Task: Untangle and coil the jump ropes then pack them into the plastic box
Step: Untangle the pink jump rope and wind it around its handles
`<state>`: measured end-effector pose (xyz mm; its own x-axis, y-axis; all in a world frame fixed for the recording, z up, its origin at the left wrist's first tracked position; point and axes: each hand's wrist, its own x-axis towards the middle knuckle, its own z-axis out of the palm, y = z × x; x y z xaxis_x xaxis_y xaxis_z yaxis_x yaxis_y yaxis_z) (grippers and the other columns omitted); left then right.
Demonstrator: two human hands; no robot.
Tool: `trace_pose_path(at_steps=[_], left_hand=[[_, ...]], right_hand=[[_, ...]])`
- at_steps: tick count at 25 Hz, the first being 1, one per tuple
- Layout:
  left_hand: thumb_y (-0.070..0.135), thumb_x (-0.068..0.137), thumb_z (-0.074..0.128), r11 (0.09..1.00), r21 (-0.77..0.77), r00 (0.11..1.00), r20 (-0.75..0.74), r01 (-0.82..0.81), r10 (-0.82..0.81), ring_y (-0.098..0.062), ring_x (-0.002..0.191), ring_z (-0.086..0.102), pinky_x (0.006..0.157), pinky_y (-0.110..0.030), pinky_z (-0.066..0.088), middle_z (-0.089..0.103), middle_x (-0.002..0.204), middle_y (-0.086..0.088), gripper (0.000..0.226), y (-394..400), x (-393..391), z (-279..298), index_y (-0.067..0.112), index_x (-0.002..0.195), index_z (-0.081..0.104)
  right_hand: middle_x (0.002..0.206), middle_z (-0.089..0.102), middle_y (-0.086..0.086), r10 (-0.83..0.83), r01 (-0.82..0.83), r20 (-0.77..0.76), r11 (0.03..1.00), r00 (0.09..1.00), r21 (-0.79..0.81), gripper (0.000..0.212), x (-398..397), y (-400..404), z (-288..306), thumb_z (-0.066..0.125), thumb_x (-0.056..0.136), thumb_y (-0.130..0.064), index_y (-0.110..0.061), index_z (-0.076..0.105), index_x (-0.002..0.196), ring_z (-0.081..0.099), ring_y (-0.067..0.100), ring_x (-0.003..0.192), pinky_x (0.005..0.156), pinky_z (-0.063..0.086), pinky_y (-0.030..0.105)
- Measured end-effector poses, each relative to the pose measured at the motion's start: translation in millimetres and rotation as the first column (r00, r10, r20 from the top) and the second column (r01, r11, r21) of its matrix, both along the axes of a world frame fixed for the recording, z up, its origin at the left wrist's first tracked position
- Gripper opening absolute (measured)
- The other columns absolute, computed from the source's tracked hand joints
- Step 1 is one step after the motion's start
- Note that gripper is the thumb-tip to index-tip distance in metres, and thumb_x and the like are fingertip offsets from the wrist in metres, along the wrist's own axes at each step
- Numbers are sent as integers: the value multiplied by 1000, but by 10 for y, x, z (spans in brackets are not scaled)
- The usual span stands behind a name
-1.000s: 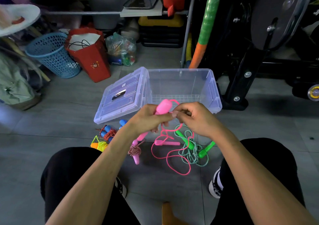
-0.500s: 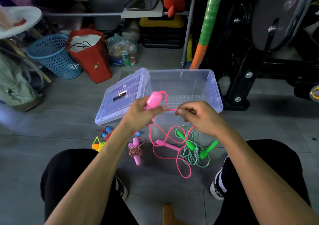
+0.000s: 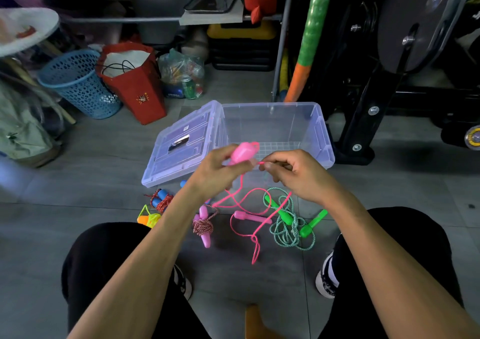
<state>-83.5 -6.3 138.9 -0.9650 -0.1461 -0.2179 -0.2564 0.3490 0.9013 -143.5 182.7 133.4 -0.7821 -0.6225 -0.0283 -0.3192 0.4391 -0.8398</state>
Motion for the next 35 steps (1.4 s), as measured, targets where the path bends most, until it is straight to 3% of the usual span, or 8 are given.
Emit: trace_pose_path(at_steps=[2, 8, 11, 16, 22, 25, 30, 35], left_hand=[[24, 87, 70, 995, 89, 998, 46, 36, -40, -12, 42, 43, 46, -24, 37, 53, 55, 4, 13, 123, 1, 21, 13, 81, 66], [18, 81, 71, 763, 324, 818, 69, -559, 571, -12, 40, 37, 47, -26, 37, 51, 59, -1, 18, -303, -121, 2, 7, 72, 60], [18, 80, 73, 924, 29, 924, -6, -381, 382, -10, 47, 44, 49, -24, 39, 62, 76, -5, 16, -285, -81, -61, 5, 90, 71], [26, 84, 73, 995, 80, 994, 84, 61, -68, -13, 45, 41, 44, -22, 37, 61, 60, 5, 15, 61, 21, 32, 12, 84, 69], [13, 81, 67, 797, 287, 830, -16, -531, 558, -13, 41, 36, 48, -27, 35, 47, 55, 0, 14, -362, -55, 101, 6, 71, 60], [27, 79, 72, 919, -206, 941, -32, -335, 336, -17, 51, 43, 53, -28, 40, 53, 63, -1, 17, -412, -23, -50, 12, 75, 66], [31, 80, 77, 993, 39, 991, 81, 107, -110, -10, 52, 48, 50, -23, 41, 62, 66, 3, 17, 88, 62, -48, 15, 82, 70], [18, 80, 74, 833, 258, 868, 54, -489, 493, -13, 39, 38, 41, -22, 32, 45, 51, 1, 25, -197, -52, 40, 11, 64, 55]], right_hand=[[62, 60, -7, -18, 18, 11, 1000, 1000, -15, 17, 11, -28, -8, 58, 96, -18, -10, 72, 91, 50, 1, 52, 53, 38, 17], [72, 68, -2, -94, 95, 114, 995, 989, -7, 16, -31, 56, -17, 58, 94, -19, -16, 71, 85, 63, 12, 68, 65, 48, 26], [78, 71, 2, -67, 68, 24, 997, 997, -21, 19, -47, 79, -3, 56, 95, -17, -14, 72, 86, 64, 14, 70, 67, 50, 30], [67, 65, 3, 14, -14, 5, 1000, 1000, -10, 16, 12, -21, -13, 59, 95, -21, -15, 73, 88, 55, 9, 57, 56, 41, 22], [63, 61, -6, -80, 78, 100, 997, 992, 21, 14, -58, 86, -37, 61, 93, -20, -16, 69, 82, 60, 8, 64, 62, 47, 25], [65, 62, 1, -36, 36, 18, 999, 999, 19, 17, -46, 108, -26, 58, 95, -20, -15, 70, 84, 61, 15, 64, 61, 47, 29], [64, 62, 10, 78, -78, 2, 997, 997, 28, 15, 30, -6, -83, 60, 94, -21, -18, 71, 85, 48, 11, 56, 55, 38, 29], [59, 61, -10, -54, 54, 99, 999, 994, -4, 14, -52, 68, -70, 62, 92, -22, -18, 70, 82, 56, 5, 58, 63, 48, 32]])
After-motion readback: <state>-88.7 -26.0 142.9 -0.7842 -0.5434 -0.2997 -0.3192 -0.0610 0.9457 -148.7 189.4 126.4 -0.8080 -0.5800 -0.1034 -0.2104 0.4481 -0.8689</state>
